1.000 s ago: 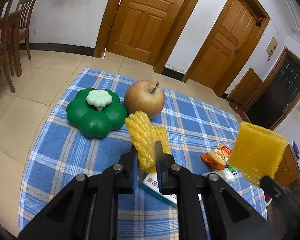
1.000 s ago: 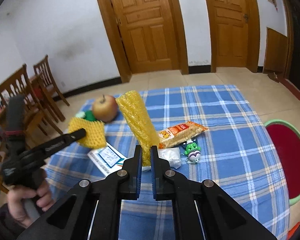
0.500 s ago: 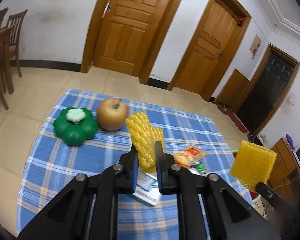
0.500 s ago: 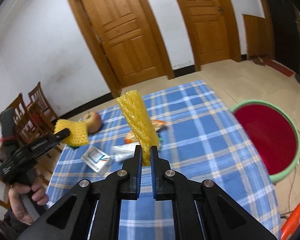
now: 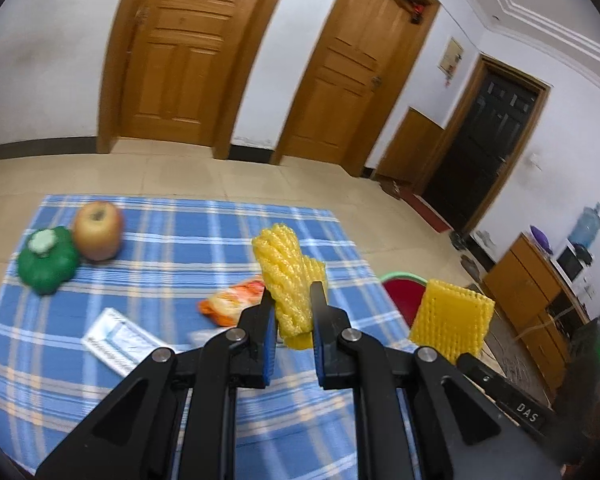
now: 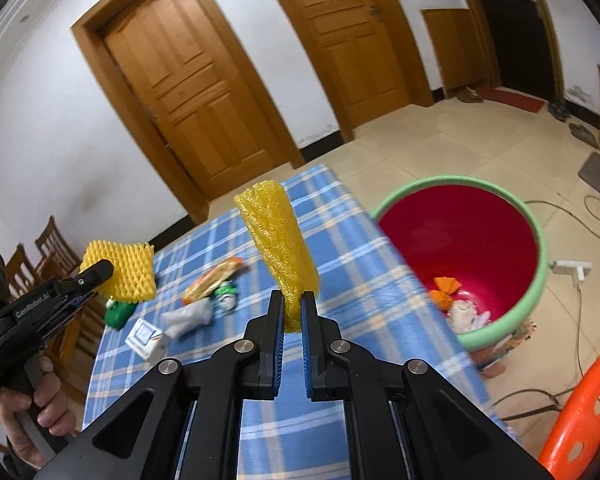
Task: Collect trash
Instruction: 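Carry both yellow foam nets over the red bucket and open both tools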
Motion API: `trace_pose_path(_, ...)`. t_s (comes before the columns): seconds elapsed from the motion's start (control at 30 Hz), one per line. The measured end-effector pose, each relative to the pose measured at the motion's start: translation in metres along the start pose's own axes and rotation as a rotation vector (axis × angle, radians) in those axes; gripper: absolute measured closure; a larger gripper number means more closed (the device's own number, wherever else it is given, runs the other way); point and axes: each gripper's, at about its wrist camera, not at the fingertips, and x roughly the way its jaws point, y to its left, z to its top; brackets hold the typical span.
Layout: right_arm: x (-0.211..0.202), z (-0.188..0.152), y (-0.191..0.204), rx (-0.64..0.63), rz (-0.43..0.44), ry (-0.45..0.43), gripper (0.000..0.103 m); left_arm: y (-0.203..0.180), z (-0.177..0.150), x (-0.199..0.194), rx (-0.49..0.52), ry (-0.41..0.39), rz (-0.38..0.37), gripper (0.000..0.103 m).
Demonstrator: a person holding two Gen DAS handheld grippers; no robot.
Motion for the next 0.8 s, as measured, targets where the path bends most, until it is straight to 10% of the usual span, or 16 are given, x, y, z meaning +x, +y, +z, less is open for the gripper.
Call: trace_pose_path(0.8, 0.005, 0.006, -0.122, 0.228, -0.098, -0.004, 0.093, -0.150, -0.030, 0.131, 0.204, 0.214, -0.102, 0.089)
